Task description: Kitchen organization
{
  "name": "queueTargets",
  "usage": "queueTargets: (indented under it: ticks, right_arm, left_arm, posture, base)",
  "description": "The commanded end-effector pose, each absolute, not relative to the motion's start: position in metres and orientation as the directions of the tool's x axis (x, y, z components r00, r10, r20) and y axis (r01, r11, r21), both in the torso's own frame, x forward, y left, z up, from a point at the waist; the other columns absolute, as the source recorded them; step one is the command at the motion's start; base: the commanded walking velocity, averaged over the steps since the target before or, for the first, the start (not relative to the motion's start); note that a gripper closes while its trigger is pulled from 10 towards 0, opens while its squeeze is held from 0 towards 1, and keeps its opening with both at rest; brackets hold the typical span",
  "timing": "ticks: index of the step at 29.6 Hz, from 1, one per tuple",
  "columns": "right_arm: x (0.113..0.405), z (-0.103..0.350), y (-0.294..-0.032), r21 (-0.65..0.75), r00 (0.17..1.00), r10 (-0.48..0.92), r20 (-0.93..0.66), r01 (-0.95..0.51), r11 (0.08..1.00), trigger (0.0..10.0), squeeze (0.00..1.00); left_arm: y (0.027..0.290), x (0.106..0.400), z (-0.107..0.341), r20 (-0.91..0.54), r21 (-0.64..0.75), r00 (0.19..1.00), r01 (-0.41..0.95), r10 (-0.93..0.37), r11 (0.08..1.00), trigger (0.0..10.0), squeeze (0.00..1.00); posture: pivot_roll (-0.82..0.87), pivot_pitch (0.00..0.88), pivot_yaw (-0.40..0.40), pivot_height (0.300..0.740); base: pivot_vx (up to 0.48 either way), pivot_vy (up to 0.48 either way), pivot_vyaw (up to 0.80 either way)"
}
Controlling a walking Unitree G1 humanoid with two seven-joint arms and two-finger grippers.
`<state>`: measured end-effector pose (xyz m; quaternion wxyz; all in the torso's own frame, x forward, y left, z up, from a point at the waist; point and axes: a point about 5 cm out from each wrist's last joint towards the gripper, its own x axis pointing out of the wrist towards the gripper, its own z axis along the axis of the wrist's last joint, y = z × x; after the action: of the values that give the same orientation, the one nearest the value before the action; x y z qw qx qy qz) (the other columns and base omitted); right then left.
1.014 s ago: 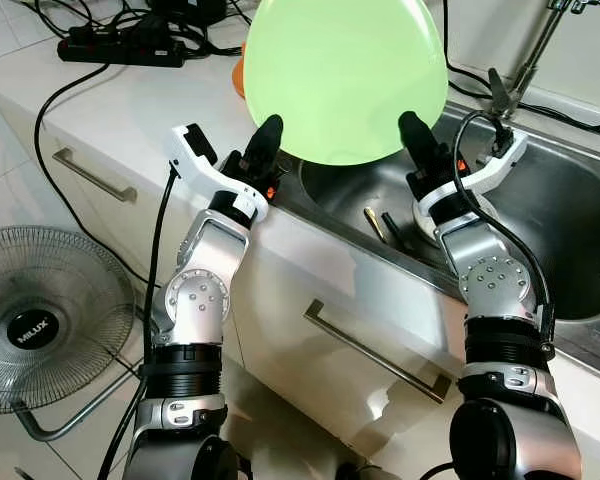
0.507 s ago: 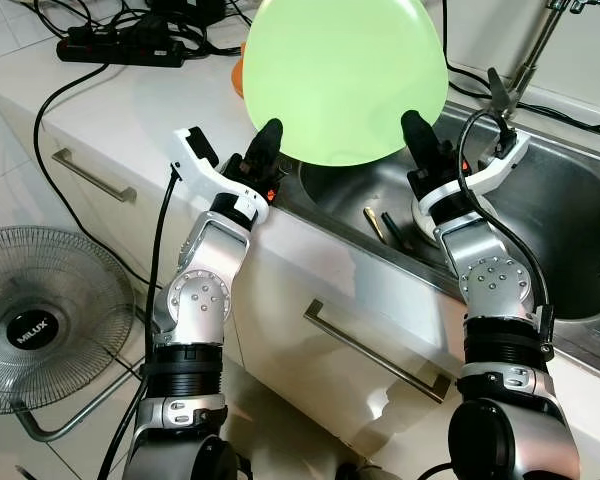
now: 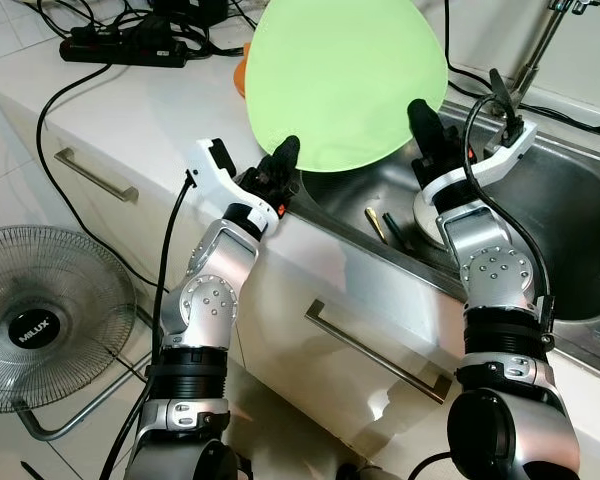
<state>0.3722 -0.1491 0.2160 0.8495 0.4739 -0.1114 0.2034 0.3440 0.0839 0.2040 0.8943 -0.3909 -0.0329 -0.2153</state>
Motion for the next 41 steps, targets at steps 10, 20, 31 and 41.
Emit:
queueTargets:
  ticks: [10, 20, 31, 41]
  right_arm:
    - [0.382, 0.229, -0.167, 0.810, 0.917, 0.105, 0.384, -0.389, 0.440, 0.0, 0.00]
    - [0.382, 0.229, -0.167, 0.810, 0.917, 0.105, 0.384, -0.389, 0.440, 0.0, 0.00]
    - [0.382, 0.229, -0.167, 0.810, 0.917, 0.105, 0.384, -0.389, 0.440, 0.0, 0.00]
    - [0.391, 0.217, -0.197, 0.905, 0.963, -0.085, 0.254, -0.206, 0.372, 0.0, 0.00]
  left_arm:
    - [0.079, 0.344, 0.205, 0.220, -0.655, 0.898, 0.425, -0.380, 0.625, 10.0, 0.00]
    - [0.079, 0.344, 0.205, 0.220, -0.655, 0.898, 0.425, -0.380, 0.625, 10.0, 0.00]
    - [0.079, 0.344, 0.205, 0.220, -0.655, 0.898, 0.425, -0.380, 0.625, 10.0, 0.00]
    - [0.080, 0.343, 0.204, 0.213, -0.654, 0.900, 0.420, -0.380, 0.629, 10.0, 0.00]
  posture:
    - [0.09, 0.065, -0.004, 0.740]
    - [0.09, 0.065, -0.004, 0.740]
    - [0.09, 0.065, -0.004, 0.740]
    - [0.10, 0.072, -0.011, 0.740]
  base:
    - [0.000, 0.000, 0.00]
    - [0.000, 0.000, 0.00]
    - [0.000, 0.000, 0.00]
    - [0.000, 0.000, 0.00]
